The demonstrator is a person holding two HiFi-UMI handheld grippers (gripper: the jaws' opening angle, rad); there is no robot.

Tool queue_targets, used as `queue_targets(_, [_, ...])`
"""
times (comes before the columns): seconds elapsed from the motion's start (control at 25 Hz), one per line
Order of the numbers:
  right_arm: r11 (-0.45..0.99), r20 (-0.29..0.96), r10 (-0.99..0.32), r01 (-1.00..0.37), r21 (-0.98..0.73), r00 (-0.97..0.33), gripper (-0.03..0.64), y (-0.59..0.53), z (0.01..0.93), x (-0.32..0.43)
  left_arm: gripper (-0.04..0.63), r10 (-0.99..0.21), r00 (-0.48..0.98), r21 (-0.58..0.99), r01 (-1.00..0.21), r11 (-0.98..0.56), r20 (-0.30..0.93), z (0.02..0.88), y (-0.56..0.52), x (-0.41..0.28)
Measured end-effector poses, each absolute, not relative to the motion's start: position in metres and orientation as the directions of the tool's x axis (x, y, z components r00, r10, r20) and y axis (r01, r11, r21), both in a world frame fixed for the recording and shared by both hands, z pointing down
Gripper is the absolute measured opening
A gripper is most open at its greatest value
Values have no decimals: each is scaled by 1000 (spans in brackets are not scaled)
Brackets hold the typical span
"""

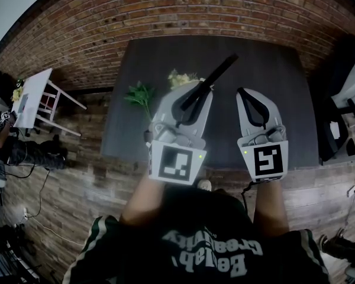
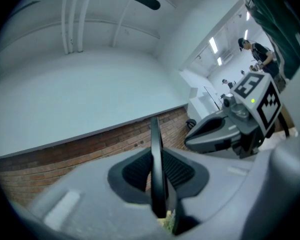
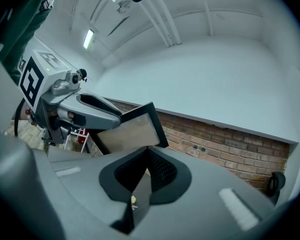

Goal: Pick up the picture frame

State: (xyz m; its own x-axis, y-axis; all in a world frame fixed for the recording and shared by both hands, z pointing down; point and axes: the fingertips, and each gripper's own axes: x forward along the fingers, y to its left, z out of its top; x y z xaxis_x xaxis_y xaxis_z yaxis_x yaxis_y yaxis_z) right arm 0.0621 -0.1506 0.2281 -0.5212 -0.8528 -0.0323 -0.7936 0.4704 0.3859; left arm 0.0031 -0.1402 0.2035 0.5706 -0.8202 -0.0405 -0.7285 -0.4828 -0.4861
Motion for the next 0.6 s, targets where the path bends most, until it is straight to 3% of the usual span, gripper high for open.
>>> queue_targets(0.6, [457, -75, -844, -786, 416, -531, 6, -146, 216, 60, 71, -822, 569, -483, -728, -487, -29, 210, -145, 4])
